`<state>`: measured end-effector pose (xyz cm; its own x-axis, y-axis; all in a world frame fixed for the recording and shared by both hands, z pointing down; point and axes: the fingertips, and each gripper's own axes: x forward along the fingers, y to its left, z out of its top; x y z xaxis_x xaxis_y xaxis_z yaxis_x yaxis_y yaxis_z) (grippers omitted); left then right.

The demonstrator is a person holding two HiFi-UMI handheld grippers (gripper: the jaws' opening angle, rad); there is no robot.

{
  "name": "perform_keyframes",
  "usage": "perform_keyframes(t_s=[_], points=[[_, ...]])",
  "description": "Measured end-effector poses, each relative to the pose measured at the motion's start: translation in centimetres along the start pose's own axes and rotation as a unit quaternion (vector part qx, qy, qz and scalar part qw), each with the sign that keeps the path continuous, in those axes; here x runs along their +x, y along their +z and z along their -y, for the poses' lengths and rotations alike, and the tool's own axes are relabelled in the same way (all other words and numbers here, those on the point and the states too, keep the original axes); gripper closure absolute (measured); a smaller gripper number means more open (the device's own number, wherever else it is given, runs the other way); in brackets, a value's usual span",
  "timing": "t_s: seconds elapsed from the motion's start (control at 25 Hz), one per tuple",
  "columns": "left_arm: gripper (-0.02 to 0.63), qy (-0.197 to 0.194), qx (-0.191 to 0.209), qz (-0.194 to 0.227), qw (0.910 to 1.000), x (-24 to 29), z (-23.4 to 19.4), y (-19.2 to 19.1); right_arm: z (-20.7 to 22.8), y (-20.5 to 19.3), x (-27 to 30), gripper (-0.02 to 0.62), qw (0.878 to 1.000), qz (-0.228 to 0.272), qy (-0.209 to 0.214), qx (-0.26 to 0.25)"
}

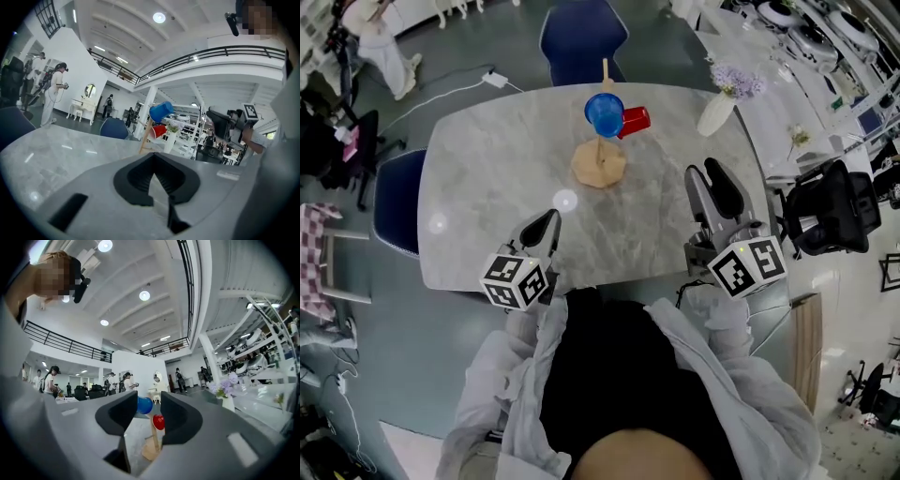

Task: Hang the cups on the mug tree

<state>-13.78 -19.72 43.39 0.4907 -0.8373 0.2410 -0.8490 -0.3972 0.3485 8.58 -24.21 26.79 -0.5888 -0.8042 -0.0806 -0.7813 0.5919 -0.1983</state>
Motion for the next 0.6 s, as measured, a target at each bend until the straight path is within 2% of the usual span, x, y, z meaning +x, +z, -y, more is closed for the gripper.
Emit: perform_keyframes(t_s=[0.2,0.36,0.6], points=[[0.609,-0.005,0.006,-0.013,0.9999,0.2,3.0,-1.5,2.2,-5.5,-4.0,0.492,0.997,-0.067,-0.034,-0.002],[0.609,-0.006,0.013,-0.017,0.9998,0.5,4.9,-2.2,1.9,-9.4,-5.4,0.495,0.994,-0.11,-0.014,-0.014],[0.609,-0.005,0.02,-0.013,0.9997,0.1,7.0,-3.8,1.3,-12.7,-6.7,0.517,0.99,-0.139,0.0,-0.013]])
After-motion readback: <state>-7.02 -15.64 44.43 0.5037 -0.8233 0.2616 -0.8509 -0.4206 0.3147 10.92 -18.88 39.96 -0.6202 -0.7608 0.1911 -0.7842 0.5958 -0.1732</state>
